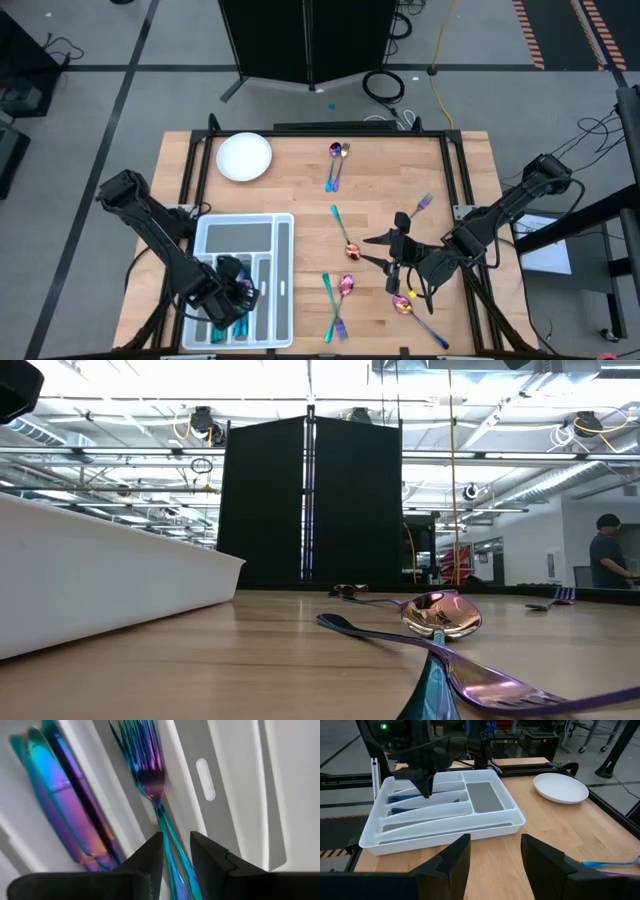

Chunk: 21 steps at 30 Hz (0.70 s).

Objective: Sort silverware
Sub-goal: Put the iridescent blue fork in the silverware tray

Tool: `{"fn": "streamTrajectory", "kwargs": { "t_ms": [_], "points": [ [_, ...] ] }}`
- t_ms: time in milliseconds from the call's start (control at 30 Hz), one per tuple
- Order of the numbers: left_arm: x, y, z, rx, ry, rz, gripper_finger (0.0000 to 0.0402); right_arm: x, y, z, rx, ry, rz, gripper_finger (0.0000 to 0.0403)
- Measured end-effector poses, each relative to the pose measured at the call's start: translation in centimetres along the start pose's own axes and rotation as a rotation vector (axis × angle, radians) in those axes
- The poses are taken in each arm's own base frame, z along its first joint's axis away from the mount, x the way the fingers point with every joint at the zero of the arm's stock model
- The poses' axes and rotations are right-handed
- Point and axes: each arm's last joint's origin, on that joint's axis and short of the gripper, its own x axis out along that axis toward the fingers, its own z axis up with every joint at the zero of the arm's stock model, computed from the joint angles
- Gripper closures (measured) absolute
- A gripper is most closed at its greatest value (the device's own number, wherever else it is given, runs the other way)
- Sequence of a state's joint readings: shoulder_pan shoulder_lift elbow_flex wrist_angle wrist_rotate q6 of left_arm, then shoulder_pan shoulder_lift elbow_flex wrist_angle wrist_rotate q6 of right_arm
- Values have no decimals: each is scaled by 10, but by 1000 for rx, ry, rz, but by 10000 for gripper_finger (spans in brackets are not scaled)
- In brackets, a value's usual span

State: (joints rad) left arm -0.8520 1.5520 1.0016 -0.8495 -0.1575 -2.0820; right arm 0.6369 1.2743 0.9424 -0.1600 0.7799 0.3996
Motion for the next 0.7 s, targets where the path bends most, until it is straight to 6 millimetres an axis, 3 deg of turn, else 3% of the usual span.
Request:
{"fn": "streamTrajectory", "kwargs": {
  "t_ms": [200, 333, 533, 700],
  "points": [
    [-21, -1, 10, 49, -43, -117, 302, 0, 0, 0, 0, 0, 0, 241],
    [-37, -13, 15, 163, -101, -264, 302, 0, 0, 0, -5, 0, 0, 241],
    [-51, -48, 17, 488, -210, -563, 302, 0, 0, 0, -26, 0, 0, 241],
    [-48, -81, 22, 763, -351, -748, 302, 0, 0, 0, -20, 3, 7, 241]
  ]
}}
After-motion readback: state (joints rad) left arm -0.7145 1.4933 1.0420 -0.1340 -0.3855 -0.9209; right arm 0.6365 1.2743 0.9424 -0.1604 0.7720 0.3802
